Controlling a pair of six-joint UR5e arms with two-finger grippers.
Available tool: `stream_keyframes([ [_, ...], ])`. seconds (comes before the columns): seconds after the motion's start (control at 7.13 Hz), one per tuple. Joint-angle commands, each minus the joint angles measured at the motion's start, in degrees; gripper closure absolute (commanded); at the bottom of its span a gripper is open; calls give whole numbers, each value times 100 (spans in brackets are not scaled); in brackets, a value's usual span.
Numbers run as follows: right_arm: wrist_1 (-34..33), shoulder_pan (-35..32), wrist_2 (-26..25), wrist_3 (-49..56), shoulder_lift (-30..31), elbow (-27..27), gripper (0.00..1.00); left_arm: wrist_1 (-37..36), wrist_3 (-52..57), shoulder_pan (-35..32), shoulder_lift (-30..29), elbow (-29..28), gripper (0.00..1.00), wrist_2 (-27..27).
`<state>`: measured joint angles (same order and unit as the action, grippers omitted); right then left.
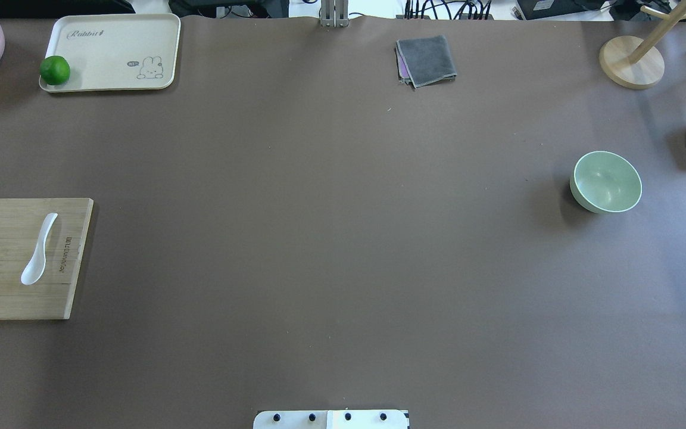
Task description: Place spoon in bowl
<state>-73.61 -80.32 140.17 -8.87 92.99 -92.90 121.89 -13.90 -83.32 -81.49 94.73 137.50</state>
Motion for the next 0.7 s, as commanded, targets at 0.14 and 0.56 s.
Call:
stream_keyframes([
  [0.14, 144, 341, 63, -665, -79, 0, 2, 176, -1252, 666, -60, 230, 2, -48],
  [0.56, 470, 623, 19, -1380, -376, 166, 6, 482, -2296, 1552, -78, 371, 2, -521],
])
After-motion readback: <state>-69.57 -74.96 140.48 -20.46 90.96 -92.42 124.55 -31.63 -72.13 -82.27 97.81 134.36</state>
